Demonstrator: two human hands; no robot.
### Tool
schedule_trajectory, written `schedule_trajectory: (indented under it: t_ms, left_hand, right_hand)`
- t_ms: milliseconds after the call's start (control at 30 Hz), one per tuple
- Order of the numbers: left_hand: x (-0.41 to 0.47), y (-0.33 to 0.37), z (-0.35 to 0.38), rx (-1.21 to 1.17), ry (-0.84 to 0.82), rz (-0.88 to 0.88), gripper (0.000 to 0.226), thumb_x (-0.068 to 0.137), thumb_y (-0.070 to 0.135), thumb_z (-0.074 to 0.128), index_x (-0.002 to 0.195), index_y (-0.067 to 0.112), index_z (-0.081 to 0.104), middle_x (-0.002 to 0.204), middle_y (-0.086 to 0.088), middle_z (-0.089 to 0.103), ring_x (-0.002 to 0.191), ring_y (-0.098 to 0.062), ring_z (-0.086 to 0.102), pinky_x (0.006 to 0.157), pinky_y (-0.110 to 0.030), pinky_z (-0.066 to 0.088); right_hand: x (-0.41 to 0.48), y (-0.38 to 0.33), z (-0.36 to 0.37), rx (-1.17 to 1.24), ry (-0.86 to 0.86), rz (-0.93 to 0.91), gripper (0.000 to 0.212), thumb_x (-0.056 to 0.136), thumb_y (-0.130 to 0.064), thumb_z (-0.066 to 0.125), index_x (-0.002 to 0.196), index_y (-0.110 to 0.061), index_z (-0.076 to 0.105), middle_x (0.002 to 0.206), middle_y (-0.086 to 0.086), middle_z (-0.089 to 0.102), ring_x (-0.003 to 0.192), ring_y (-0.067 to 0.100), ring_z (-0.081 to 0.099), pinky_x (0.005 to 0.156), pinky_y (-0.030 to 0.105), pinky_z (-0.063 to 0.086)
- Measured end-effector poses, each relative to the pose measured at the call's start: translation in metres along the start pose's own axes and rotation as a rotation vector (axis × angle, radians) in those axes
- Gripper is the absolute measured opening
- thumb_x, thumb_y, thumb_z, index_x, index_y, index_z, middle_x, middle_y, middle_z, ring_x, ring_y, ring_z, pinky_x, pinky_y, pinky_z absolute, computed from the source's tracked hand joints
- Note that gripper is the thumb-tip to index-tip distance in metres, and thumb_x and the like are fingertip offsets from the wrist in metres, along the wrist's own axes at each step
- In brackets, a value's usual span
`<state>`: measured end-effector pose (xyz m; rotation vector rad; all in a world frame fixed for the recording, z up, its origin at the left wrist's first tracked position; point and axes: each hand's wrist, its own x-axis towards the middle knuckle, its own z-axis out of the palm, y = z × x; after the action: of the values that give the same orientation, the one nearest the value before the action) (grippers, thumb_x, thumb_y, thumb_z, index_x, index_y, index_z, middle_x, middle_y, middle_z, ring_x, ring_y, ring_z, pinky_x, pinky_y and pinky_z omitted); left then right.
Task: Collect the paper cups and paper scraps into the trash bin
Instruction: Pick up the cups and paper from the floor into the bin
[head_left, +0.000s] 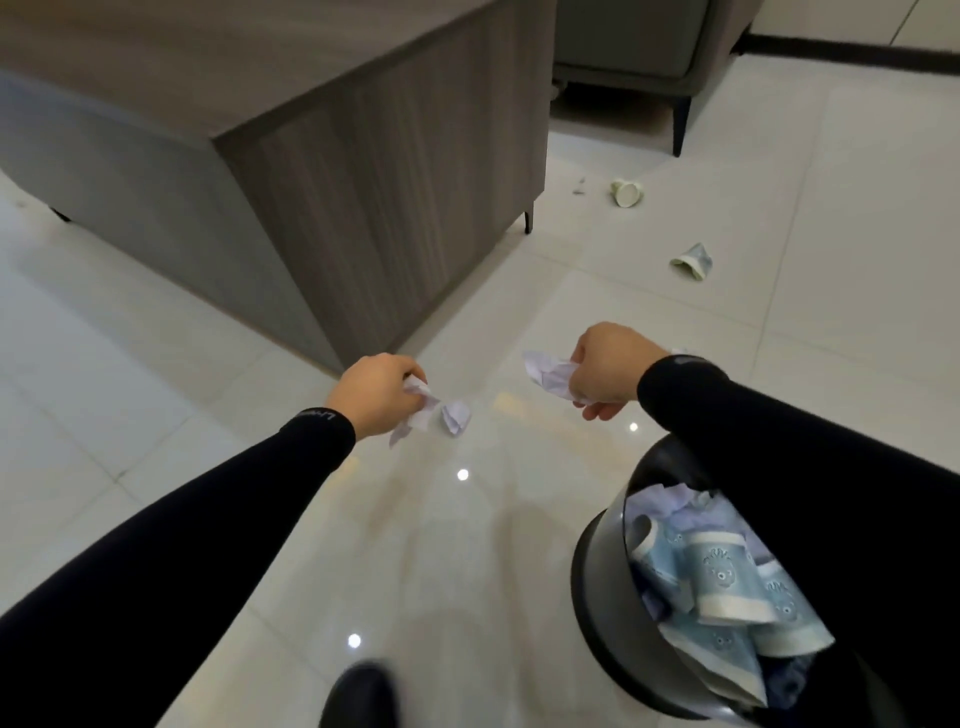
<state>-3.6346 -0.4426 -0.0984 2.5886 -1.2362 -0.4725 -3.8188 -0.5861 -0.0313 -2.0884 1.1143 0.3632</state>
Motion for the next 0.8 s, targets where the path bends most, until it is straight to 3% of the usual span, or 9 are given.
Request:
schedule_trajectory:
  t_ms: [233, 300, 367, 433, 500, 567, 700, 800]
  left_hand:
    - [0.021, -0.008, 0.045, -0.013, -0.093, -0.042, 0.024, 0.085, 0.027, 0.059, 0.099, 0.009, 0.066, 0.102, -0.009, 0.068, 0.091, -0.024, 0.059, 0.070, -0.028, 0.039]
    - [0.031, -0.013, 0.059, -0.019, -0.120, -0.045, 0.024, 0.083, 0.024, 0.058, 0.093, 0.004, 0.067, 0.097, -0.012, 0.068, 0.085, -0.025, 0.058, 0.066, -0.028, 0.039]
    - [0.042, -0.018, 0.072, -0.024, -0.132, -0.029, 0.024, 0.080, 0.021, 0.059, 0.088, -0.001, 0.066, 0.090, -0.011, 0.064, 0.085, -0.027, 0.056, 0.061, -0.028, 0.037]
    - [0.055, -0.021, 0.083, -0.026, -0.165, -0.002, 0.025, 0.081, 0.021, 0.061, 0.092, -0.001, 0.066, 0.103, -0.009, 0.058, 0.099, -0.025, 0.054, 0.074, -0.029, 0.041]
    - [0.067, -0.024, 0.094, -0.019, -0.210, 0.021, 0.026, 0.083, 0.025, 0.063, 0.099, 0.006, 0.068, 0.140, -0.008, 0.047, 0.127, -0.024, 0.045, 0.100, -0.032, 0.036]
    - [0.082, -0.025, 0.104, 0.000, -0.248, 0.055, 0.026, 0.084, 0.026, 0.062, 0.103, 0.010, 0.068, 0.154, -0.008, 0.030, 0.138, -0.023, 0.034, 0.108, -0.030, 0.029]
    - [0.111, -0.029, 0.127, 0.039, -0.304, 0.079, 0.025, 0.086, 0.025, 0.058, 0.105, 0.012, 0.066, 0.150, -0.010, 0.033, 0.131, -0.026, 0.040, 0.102, -0.031, 0.035]
    - [0.124, -0.034, 0.146, 0.124, -0.327, 0.085, 0.023, 0.087, 0.022, 0.055, 0.102, 0.011, 0.067, 0.137, -0.013, 0.045, 0.118, -0.029, 0.050, 0.094, -0.032, 0.041]
  right_hand:
    - [0.024, 0.016, 0.025, 0.023, 0.015, 0.001, 0.027, 0.087, -0.013, 0.050, 0.101, 0.003, 0.066, 0.092, 0.017, 0.075, 0.076, 0.026, 0.067, 0.085, 0.032, 0.052]
    - [0.031, 0.014, 0.030, 0.024, -0.011, 0.004, 0.029, 0.086, -0.012, 0.048, 0.101, 0.002, 0.067, 0.095, 0.016, 0.075, 0.078, 0.026, 0.067, 0.094, 0.034, 0.046]
    - [0.038, 0.010, 0.032, 0.018, -0.010, -0.005, 0.028, 0.086, -0.013, 0.048, 0.100, 0.000, 0.068, 0.095, 0.014, 0.075, 0.074, 0.023, 0.063, 0.093, 0.032, 0.041]
    - [0.045, 0.008, 0.031, 0.009, 0.013, -0.021, 0.026, 0.086, -0.013, 0.049, 0.099, -0.002, 0.069, 0.093, 0.013, 0.076, 0.070, 0.022, 0.060, 0.082, 0.028, 0.038]
    - [0.052, 0.008, 0.029, 0.011, 0.046, -0.038, 0.025, 0.085, -0.012, 0.050, 0.098, -0.002, 0.069, 0.089, 0.013, 0.076, 0.066, 0.022, 0.058, 0.065, 0.023, 0.044]
    - [0.059, 0.009, 0.027, -0.004, 0.067, -0.039, 0.024, 0.085, -0.012, 0.051, 0.097, -0.002, 0.069, 0.088, 0.013, 0.076, 0.064, 0.022, 0.056, 0.055, 0.022, 0.044]
    - [0.072, 0.014, 0.024, 0.027, 0.078, 0.006, 0.023, 0.084, -0.012, 0.052, 0.097, -0.003, 0.068, 0.088, 0.013, 0.076, 0.065, 0.021, 0.056, 0.058, 0.023, 0.045]
    - [0.078, 0.017, 0.023, 0.037, 0.081, 0.028, 0.024, 0.085, -0.012, 0.051, 0.099, -0.005, 0.068, 0.088, 0.013, 0.076, 0.068, 0.019, 0.057, 0.052, 0.020, 0.041]
